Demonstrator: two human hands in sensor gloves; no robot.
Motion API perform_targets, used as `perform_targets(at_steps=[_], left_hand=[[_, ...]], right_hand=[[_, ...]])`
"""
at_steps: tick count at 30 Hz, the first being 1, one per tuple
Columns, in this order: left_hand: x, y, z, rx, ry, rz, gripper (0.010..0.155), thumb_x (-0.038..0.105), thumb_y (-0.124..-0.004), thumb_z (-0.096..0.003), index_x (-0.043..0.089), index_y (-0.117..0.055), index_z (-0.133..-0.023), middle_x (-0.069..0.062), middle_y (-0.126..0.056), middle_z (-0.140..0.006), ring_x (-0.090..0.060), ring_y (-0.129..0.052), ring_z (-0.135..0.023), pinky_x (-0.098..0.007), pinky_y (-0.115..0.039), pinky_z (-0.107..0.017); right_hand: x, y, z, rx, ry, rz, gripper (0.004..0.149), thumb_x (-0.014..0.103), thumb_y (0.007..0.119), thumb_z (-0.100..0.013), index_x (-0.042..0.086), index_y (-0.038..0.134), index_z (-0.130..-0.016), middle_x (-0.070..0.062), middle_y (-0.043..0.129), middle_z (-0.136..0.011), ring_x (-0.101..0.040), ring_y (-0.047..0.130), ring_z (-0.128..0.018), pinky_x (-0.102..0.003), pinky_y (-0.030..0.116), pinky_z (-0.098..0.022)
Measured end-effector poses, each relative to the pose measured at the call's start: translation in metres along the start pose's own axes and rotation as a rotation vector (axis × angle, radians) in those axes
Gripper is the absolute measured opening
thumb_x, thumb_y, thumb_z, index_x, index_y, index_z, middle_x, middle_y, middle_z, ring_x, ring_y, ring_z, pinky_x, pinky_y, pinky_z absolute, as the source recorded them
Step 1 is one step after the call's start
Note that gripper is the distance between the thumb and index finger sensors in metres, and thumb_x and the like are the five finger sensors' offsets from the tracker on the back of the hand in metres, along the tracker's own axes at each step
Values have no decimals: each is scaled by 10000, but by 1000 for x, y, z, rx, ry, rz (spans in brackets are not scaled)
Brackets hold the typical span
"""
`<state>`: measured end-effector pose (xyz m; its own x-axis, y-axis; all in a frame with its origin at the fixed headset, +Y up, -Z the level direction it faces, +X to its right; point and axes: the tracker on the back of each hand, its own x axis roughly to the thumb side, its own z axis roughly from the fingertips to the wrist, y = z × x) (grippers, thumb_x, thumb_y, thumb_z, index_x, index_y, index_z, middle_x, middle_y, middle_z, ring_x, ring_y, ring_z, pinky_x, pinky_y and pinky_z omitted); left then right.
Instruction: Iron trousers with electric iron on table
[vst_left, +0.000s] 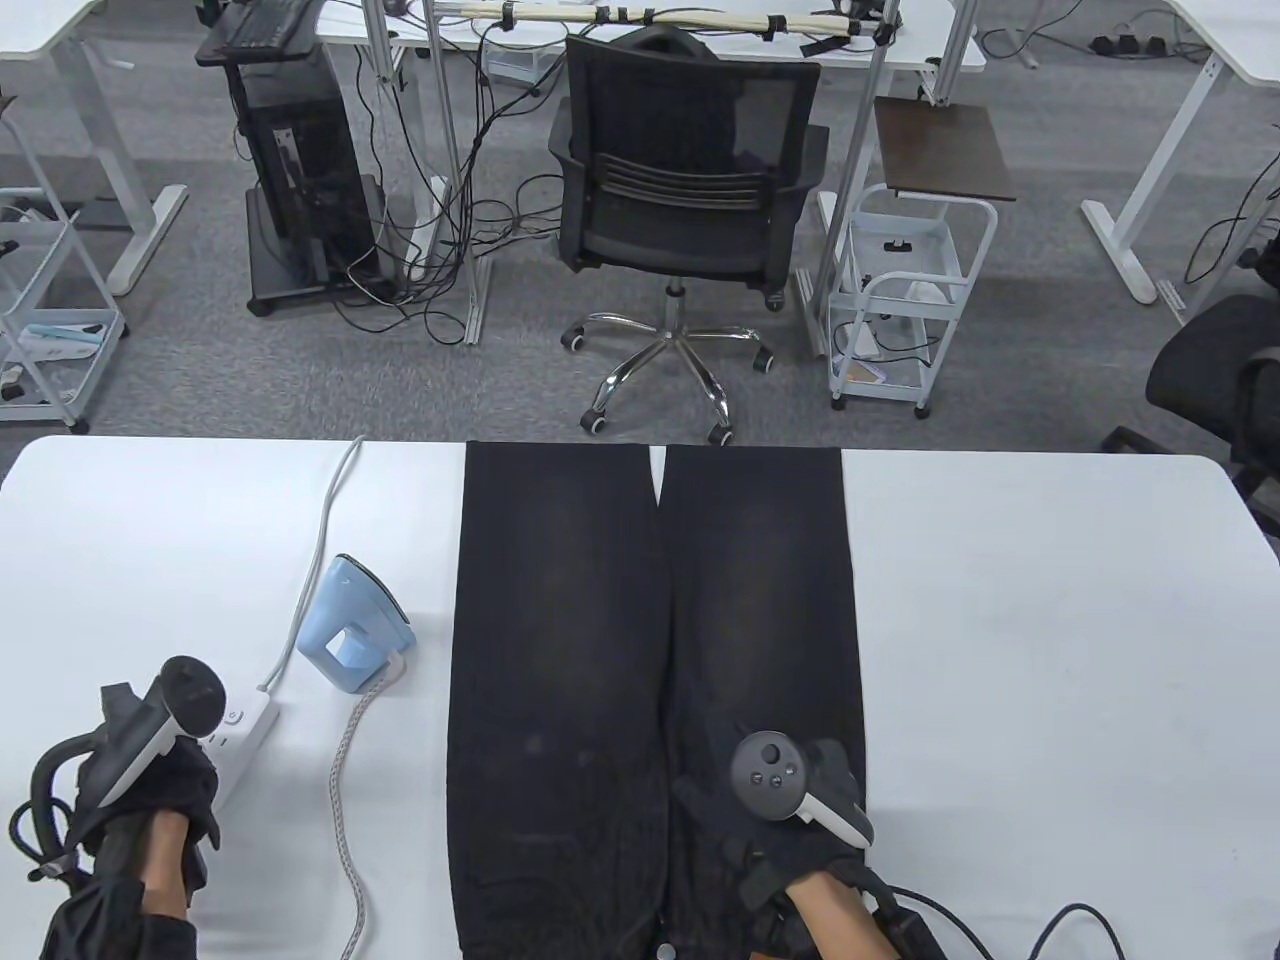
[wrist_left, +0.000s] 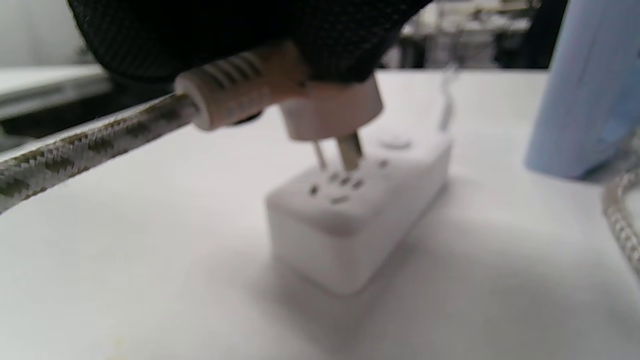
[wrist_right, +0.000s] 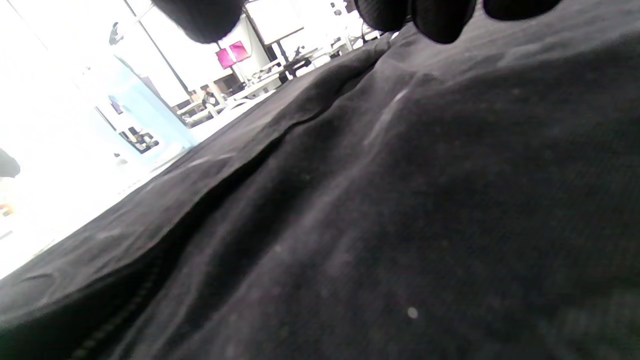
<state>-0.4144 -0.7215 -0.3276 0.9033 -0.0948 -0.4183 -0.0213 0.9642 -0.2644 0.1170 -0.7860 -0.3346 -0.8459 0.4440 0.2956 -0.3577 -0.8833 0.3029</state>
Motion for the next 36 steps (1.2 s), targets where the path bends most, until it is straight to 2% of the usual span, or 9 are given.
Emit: perform_targets(at_steps=[7, 12, 14, 16, 18, 26, 29, 33, 36], left_hand=[[2, -14, -6, -24, 3, -19, 598, 197, -822, -505, 48, -613, -1045, -222, -740, -1022, -378, -893, -859, -602, -770, -639], [7, -13, -9, 2, -10, -48, 586, 212, -835, -498, 55, -657, -1034, -213, -774, -1003, -366, -928, -834, -578, -796, -634], [10, -24, -12, -37, -17, -59, 592, 230, -860, -499, 64, -665, -1033, -202, -781, -1004, -354, -940, -836, -559, -809, -637], [17, -29, -12, 8, -23, -110, 595, 215, -825, -485, 49, -660, -1032, -219, -760, -987, -363, -944, -814, -572, -809, -625], [15, -27, -12, -1, -28, -124, 594, 234, -827, -487, 61, -671, -1033, -201, -775, -989, -340, -962, -815, -549, -829, -627], [17, -28, -12, 3, -9, -104, 590, 228, -828, -496, 54, -671, -1037, -214, -766, -993, -362, -948, -822, -576, -796, -637], [13, -18, -10, -38, 6, -73, 647, 288, -825, -521, 58, -618, -1089, -215, -728, -1054, -382, -876, -898, -629, -719, -661], [17, -2, -5, -20, -32, 30, 888, 454, -821, -536, 52, -366, -1183, -306, -429, -1195, -545, -603, -1037, -737, -525, -698], [24, 0, -6, -18, -67, 57, 917, 493, -812, -537, 81, -323, -1195, -317, -320, -1221, -599, -488, -1072, -773, -434, -705]], right_hand=[[0, 0, 0, 7, 2, -3, 827, 489, 616, -616, 13, 166, -1120, -316, 390, -1140, -576, 529, -996, -752, 515, -629], [1, 0, -1, 22, 6, -9, 827, 489, 615, -617, 11, 164, -1119, -319, 391, -1139, -577, 529, -995, -751, 517, -629], [1, 0, -1, 27, 7, -11, 829, 489, 616, -616, 11, 164, -1119, -318, 390, -1140, -577, 530, -995, -751, 516, -630], [0, 0, -1, 32, 9, -14, 829, 489, 615, -617, 10, 162, -1119, -320, 391, -1139, -578, 529, -995, -752, 516, -628], [1, 0, -1, 35, 10, -16, 830, 490, 615, -617, 10, 160, -1119, -320, 390, -1139, -577, 528, -996, -751, 516, -630], [2, 0, -1, 42, 9, -14, 830, 490, 614, -617, 10, 158, -1118, -319, 389, -1139, -576, 529, -996, -751, 515, -629], [2, 0, 0, 42, 5, -17, 832, 489, 615, -617, 9, 156, -1118, -321, 388, -1138, -578, 527, -995, -751, 515, -630], [3, -1, 0, 34, 0, -17, 831, 489, 614, -617, 10, 156, -1118, -321, 388, -1138, -577, 526, -996, -751, 515, -629], [3, -1, 0, 34, -3, -17, 830, 489, 614, -617, 10, 156, -1118, -320, 389, -1139, -578, 526, -996, -751, 515, -629]])
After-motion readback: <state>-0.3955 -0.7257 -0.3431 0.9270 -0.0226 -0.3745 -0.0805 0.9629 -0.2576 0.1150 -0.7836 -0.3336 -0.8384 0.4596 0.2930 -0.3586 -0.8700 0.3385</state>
